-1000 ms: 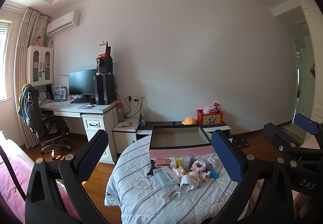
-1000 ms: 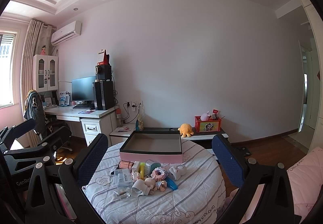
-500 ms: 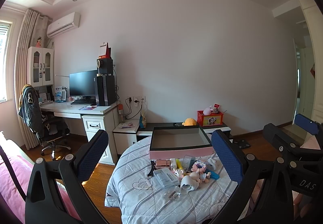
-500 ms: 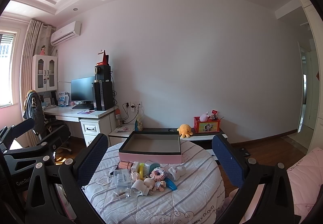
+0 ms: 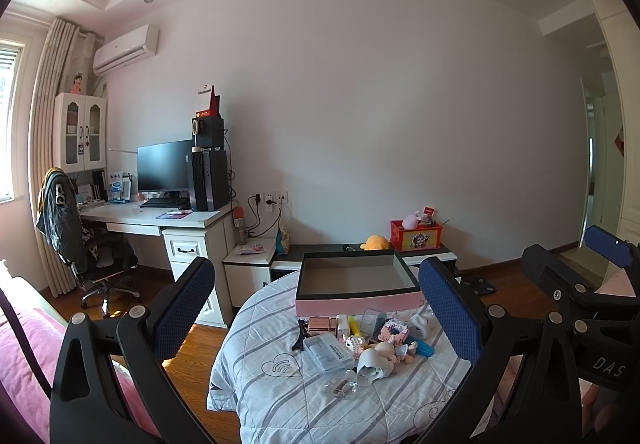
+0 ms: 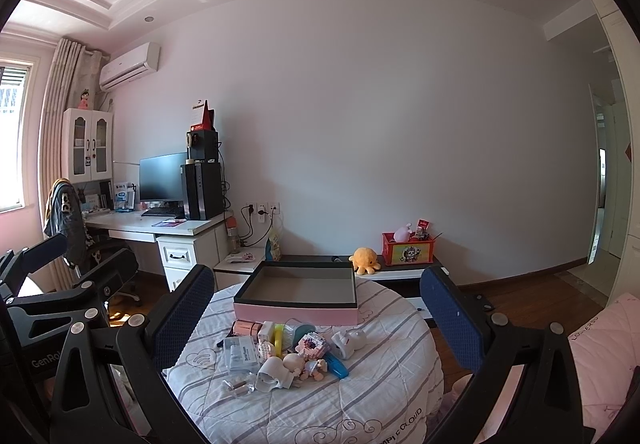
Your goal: Organize rigid objects
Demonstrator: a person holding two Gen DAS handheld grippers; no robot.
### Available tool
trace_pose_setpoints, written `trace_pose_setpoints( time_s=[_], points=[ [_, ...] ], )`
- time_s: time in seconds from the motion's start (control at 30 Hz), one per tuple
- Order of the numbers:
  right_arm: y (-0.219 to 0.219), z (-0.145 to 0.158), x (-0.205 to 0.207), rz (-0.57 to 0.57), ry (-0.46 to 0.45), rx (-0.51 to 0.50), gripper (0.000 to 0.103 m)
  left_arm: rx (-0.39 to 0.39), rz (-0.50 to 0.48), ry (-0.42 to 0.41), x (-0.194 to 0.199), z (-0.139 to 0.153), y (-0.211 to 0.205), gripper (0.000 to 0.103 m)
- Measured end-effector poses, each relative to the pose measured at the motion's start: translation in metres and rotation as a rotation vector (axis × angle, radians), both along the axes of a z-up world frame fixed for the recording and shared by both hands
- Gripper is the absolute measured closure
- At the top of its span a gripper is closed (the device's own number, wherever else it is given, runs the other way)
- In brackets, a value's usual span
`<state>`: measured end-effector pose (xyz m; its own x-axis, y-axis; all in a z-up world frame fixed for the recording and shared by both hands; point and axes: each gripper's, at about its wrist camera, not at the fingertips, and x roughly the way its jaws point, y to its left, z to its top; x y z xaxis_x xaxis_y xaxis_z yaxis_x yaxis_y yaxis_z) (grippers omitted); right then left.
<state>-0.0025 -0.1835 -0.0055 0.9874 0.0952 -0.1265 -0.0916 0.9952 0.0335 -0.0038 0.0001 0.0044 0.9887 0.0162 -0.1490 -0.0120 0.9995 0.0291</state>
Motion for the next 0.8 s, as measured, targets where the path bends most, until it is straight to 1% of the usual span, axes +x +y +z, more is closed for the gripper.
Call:
trace_pose_setpoints(
  time_s=[0.8],
  points=[
    [-0.0017, -0.0003, 0.0005, 0.0, 0.003, 0.0, 0.0, 0.0, 0.0, -0.003, -0.0006, 0.0014, 0.0, 0.0]
  ],
)
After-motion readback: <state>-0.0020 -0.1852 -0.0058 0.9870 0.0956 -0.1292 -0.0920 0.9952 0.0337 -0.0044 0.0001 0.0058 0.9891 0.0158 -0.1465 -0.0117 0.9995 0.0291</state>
